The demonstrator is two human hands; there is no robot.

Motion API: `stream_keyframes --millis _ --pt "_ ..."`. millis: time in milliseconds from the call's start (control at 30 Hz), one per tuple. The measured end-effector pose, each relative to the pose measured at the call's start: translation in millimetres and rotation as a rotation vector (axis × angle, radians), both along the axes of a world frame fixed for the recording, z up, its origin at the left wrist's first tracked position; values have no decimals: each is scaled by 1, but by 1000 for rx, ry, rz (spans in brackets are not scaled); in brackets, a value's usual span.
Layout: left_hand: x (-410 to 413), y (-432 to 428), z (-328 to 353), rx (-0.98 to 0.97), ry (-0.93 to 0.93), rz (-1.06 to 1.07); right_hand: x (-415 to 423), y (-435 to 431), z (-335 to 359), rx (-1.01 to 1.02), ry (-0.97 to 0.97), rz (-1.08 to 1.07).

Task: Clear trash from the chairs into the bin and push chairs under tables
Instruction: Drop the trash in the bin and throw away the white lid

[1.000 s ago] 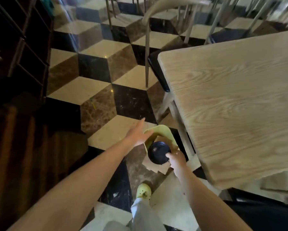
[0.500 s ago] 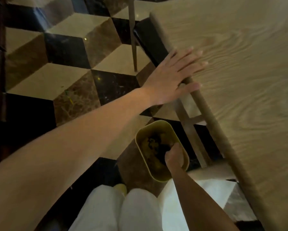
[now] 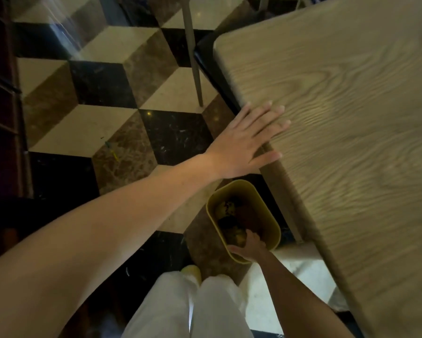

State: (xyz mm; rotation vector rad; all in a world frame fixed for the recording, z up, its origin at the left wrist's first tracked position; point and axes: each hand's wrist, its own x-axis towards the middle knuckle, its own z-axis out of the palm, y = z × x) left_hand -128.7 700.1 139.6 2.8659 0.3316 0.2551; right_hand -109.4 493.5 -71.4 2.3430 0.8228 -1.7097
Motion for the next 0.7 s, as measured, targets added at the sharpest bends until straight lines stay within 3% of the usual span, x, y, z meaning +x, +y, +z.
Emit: stream_keyframes --millis 233,400,533,600,700 --pt "-1 20 48 -33 442 -137 16 44 107 -42 2 87" --pt "2 40 62 -91 561 -270 16 90 170 -152 45 183" --pt "-10 86 78 -88 552 -422 11 141 200 -179 88 185" --pt "-25 125 86 -91 536 -381 7 175 209 -186 143 120" --pt "-42 195 96 -19 675 -312 7 235 223 -207 194 19"
